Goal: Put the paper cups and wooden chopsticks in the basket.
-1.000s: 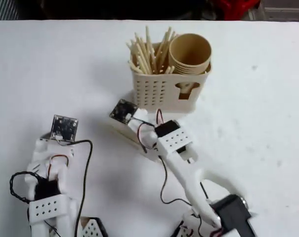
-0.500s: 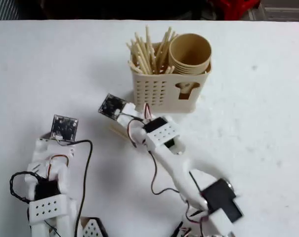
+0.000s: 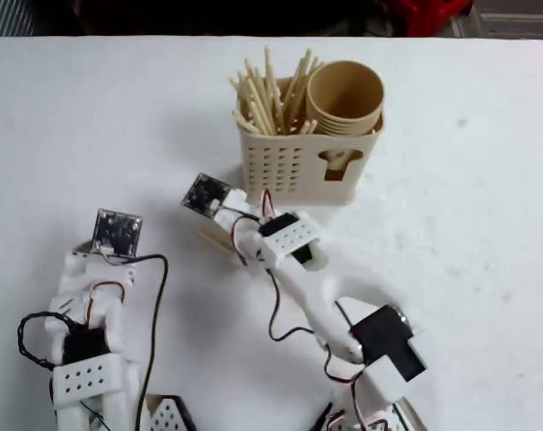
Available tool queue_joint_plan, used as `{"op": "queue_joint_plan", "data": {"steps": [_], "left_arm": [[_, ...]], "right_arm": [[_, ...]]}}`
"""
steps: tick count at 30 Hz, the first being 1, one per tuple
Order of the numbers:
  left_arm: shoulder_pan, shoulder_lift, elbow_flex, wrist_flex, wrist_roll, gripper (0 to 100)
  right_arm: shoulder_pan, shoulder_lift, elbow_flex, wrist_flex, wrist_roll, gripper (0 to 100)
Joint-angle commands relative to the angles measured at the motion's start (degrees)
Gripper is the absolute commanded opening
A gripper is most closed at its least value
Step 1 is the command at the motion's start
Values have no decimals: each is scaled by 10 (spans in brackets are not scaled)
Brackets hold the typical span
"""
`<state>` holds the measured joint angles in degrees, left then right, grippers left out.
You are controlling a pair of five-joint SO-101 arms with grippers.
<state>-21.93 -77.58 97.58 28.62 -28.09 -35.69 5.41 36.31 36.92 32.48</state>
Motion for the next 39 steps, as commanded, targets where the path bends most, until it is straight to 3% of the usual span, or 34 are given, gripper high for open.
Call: {"op": "queue_joint_plan", "data": {"steps": [1,8,20,28,34,39], "left_arm": [[7,-5,-3,-11,4,94],[7,-5,-3,-11,4,94],[7,-5,-3,-11,4,94],[7,-5,-3,-11,4,94],[7,-5,-3,-11,4,94],[7,-5,-3,-11,4,94]], "right_arm": [[4,-1,-3,22,-5,24],[5,-74,1,72,-35,17],[5,-463,121,132,-66,16],[5,-698,-4,254,-66,16],[33,-649,-200,276,-66,16],[67,-500,-320,181,-103,16]]}}
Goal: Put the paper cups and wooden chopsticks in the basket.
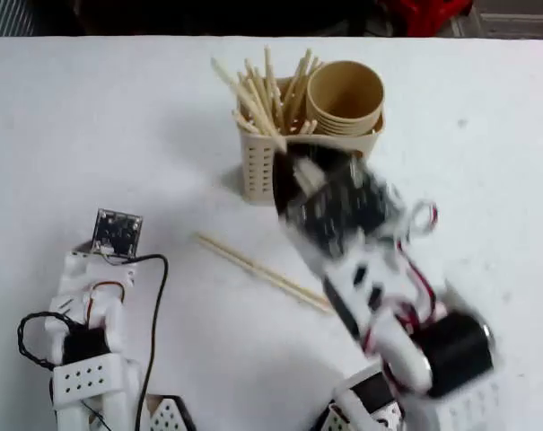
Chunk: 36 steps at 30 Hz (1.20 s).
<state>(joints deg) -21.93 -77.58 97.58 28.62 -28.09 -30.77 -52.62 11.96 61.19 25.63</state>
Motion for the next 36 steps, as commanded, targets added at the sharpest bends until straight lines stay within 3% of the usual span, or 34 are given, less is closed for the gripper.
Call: {"op": "queue_joint_plan", "data": {"steps": [1,4,9,21,27,31,36], "left_arm": [[7,-5,-3,-11,4,94],[7,-5,-3,-11,4,94],[7,-5,-3,-11,4,94],[7,-5,-3,-11,4,94],[7,-5,-3,-11,4,94],[7,-5,-3,-11,4,94],[7,-5,-3,-11,4,94]], "right_arm": [[25,110,-95,-91,-62,16],[44,191,-145,-188,-127,18],[69,288,-185,-322,-160,22],[66,363,-171,-342,-163,18],[71,356,-63,-448,-215,17],[65,355,2,-519,-171,17],[74,354,45,-527,-153,17]]}}
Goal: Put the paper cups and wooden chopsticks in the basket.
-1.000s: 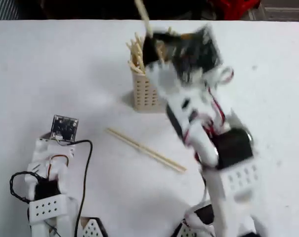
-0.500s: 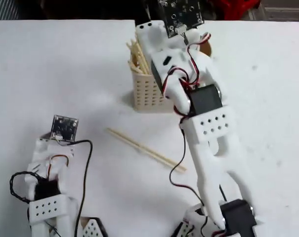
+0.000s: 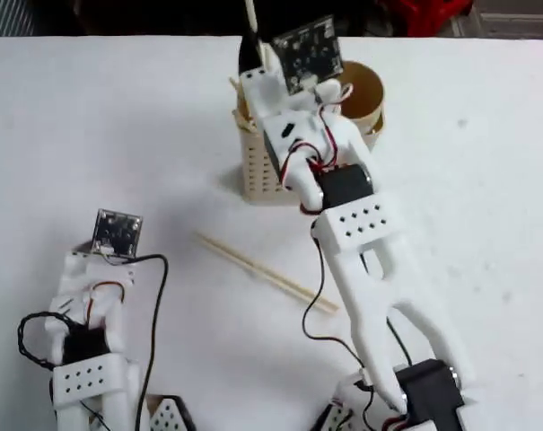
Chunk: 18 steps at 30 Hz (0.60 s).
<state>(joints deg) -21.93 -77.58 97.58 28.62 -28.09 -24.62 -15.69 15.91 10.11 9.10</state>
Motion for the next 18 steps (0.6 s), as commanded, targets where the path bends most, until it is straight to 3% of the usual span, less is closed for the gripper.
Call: {"op": "queue_joint_plan", "data": {"steps": [1,11,18], "left_arm": [[7,-5,-3,-11,4,94],[7,-5,-3,-11,4,94],[7,-5,-3,-11,4,94]], "right_arm": [[16,-15,11,-16,13,17],[15,-107,126,-14,14,29],[16,-240,228,16,15,152]]}}
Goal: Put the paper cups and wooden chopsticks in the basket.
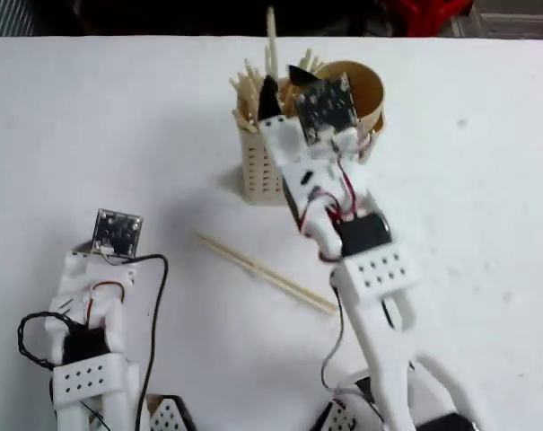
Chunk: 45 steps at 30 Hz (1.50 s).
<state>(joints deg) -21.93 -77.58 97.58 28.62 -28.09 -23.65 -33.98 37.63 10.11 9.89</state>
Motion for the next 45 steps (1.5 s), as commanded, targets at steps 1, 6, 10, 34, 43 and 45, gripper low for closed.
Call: {"op": "queue_joint_plan", "data": {"steps": [1,6,10,34,43,45], "left_arm": [[7,-5,-3,-11,4,94],[7,-5,-3,-11,4,94],[7,-5,-3,-11,4,94],[7,-5,-3,-11,4,94],[7,-5,-3,-11,4,94],[7,-5,-3,-11,4,94]], "right_arm": [[7,-71,15,31,7,152],[6,-141,15,142,7,152],[-23,-188,15,335,60,152],[-138,234,70,276,202,152],[-135,300,70,261,202,152],[-135,313,70,260,202,152]]}}
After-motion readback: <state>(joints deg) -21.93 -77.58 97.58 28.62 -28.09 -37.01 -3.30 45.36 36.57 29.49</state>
